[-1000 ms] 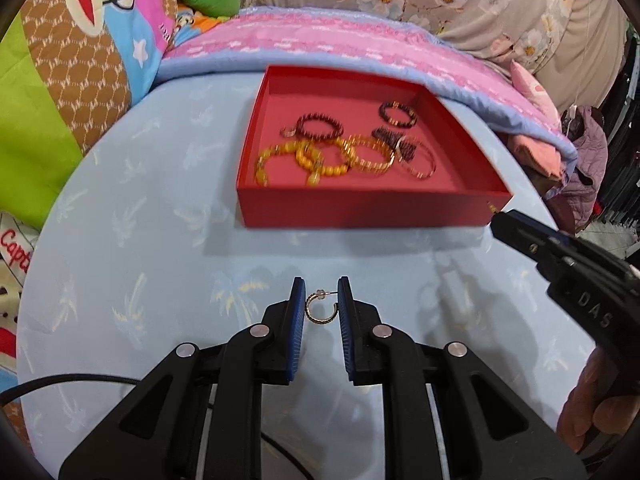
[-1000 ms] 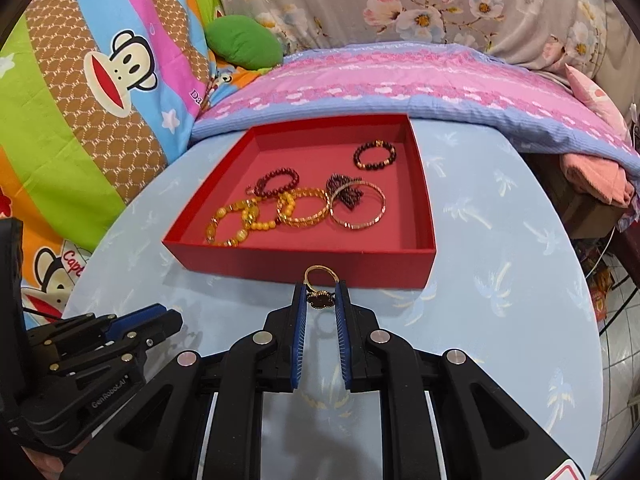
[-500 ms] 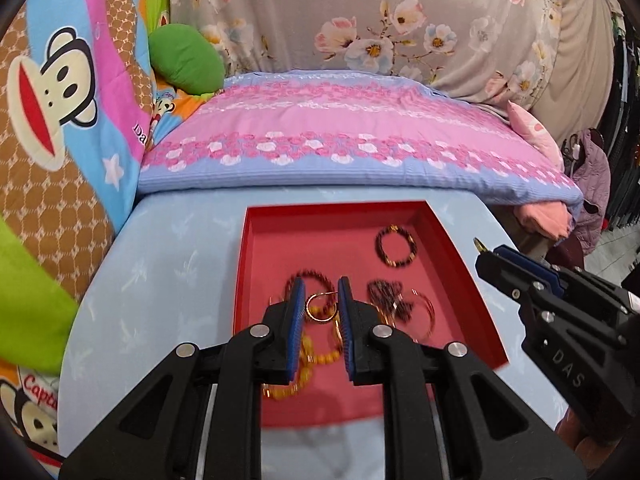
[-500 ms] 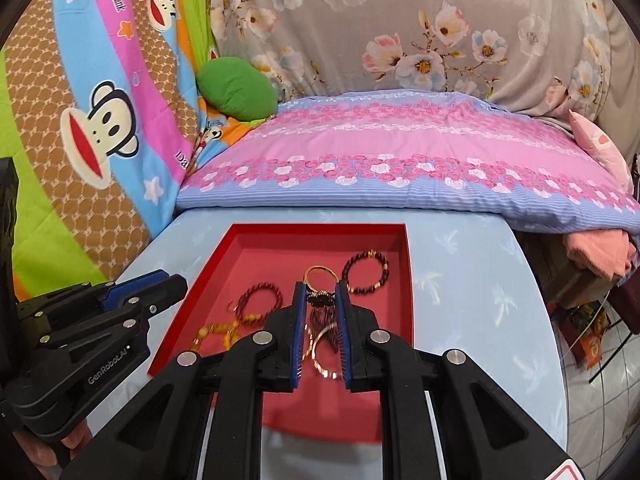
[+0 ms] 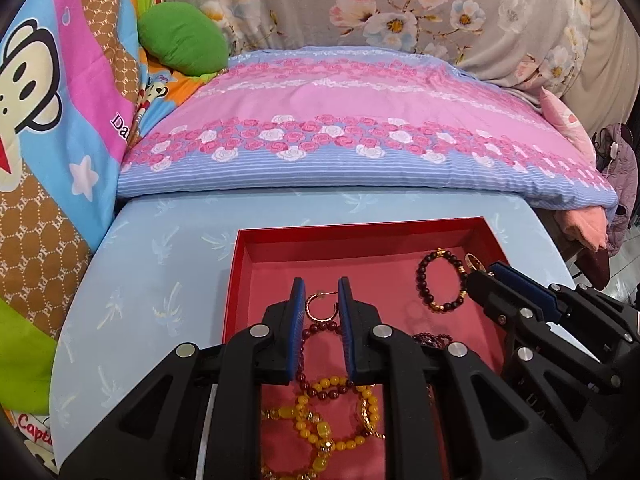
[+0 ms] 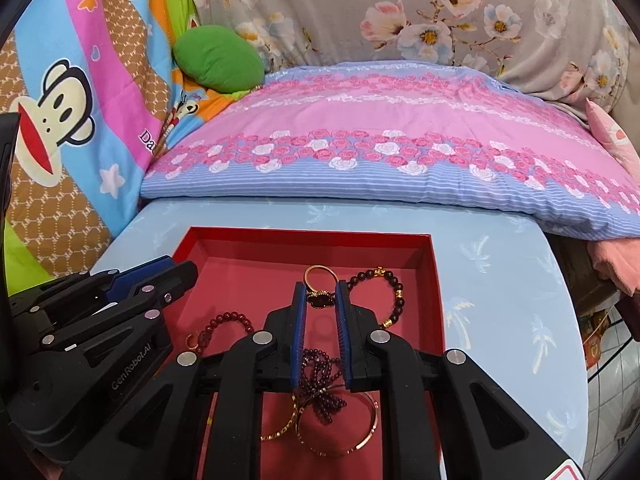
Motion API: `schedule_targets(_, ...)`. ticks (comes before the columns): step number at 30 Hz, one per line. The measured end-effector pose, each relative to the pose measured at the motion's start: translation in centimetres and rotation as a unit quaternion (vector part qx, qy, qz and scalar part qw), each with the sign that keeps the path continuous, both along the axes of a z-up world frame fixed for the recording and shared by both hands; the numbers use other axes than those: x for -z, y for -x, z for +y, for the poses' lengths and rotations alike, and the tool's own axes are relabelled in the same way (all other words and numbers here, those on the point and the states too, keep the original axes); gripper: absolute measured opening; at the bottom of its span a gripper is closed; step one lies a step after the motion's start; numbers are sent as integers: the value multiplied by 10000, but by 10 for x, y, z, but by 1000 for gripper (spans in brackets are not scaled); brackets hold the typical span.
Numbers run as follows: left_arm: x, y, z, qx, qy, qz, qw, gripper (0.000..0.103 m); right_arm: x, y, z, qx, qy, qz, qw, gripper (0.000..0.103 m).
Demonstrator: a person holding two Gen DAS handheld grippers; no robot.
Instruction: Organize jewelry
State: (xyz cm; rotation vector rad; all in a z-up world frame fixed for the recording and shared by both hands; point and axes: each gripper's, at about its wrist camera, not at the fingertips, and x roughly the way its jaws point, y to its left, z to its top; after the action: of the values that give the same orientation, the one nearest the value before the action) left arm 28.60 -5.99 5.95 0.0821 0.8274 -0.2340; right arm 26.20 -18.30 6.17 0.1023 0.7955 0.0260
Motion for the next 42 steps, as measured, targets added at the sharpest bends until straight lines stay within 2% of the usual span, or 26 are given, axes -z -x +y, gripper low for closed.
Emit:
schedule_targets(5,6,-10,-1,-70,-15,87,9999,17,10,-10,1,-5,6,150,9999,14)
schedule_targets(6,7,-10,-1,-104,-15,85,9999,22,10,-10,1,-2,11,144,9999,15)
schedule_targets(7,8,-10,-1,-145,-66,93,9998,34,10,-10,2,5,36,149,9999,21)
schedule_targets(8,7,-9,-1,-172,-96,68,9998,38,10,-10,2,3,49,145,9999,32)
schedule_targets(12,4,-4,7,-358,-160,6,9992,52,4,-3,0,165,132,78,9997,44)
schedule_targets(14,0,2,12,-411,-124,-8,9991,53,0,4,-4,238,54,34,9997,53)
schedule_targets(16,-4,8,14,-416,-118,-34,9991,55,-5,11,-5,283,17,-27,9996,57)
schedule_targets(21,-18,33,13,-436,-218,-195,9986,60,-22,39,-1,360,208,-187,9990,59)
schedule_targets(25,-27,61,17,-469,-282,-347,9979,65,-30,69,-3,451,127,-256,9986,65)
schedule_targets(30,-31,96,18,-437,-347,-386,9977,66,-33,105,-1,493,97,-281,9983,66)
schedule_targets(34,-32,124,20,-516,-418,-482,9966,75,-32,135,-1,540,22,-269,9982,68)
schedule_targets(42,-27,168,27,-607,-421,-458,9962,82,-30,177,4,524,121,-259,9982,69)
